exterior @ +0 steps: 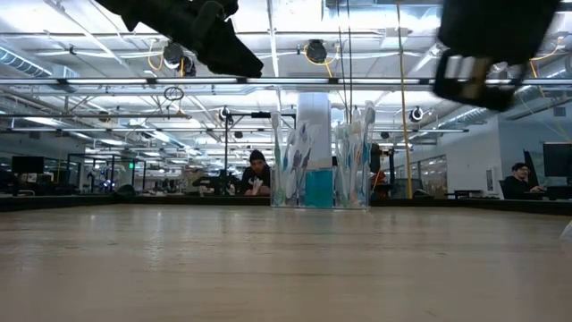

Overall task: Pick & Place toothbrushing station
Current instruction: Put the blue toothbrush into the transparent organizer

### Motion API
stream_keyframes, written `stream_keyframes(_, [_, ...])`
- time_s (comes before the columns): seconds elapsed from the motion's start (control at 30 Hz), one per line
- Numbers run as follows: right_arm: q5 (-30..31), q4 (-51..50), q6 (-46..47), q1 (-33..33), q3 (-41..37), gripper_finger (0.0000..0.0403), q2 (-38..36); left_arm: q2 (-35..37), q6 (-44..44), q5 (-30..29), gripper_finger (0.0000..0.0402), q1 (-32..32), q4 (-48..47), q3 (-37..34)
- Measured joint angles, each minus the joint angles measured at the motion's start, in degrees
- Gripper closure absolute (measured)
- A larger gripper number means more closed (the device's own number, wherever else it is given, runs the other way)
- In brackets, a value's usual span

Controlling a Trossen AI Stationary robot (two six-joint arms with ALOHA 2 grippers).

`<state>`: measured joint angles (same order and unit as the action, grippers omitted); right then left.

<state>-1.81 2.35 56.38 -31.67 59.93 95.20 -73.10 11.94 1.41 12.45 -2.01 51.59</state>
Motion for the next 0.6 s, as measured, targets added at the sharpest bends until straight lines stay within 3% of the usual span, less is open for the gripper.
stream_keyframes(0.33, [-1.5, -17.7, 28.4, -8.9, 1.1, 0.0322, 0.3, 0.0, 0.8, 0.0, 0.0133, 0.0, 0.5, 0.0])
stream_keyframes(0.6, [-1.5, -27.2, 30.6, -10.6, 1.1, 0.0276, 0.4, 0.0, -1.1, 0.1, 0.0133, 0.0, 0.5, 0.0])
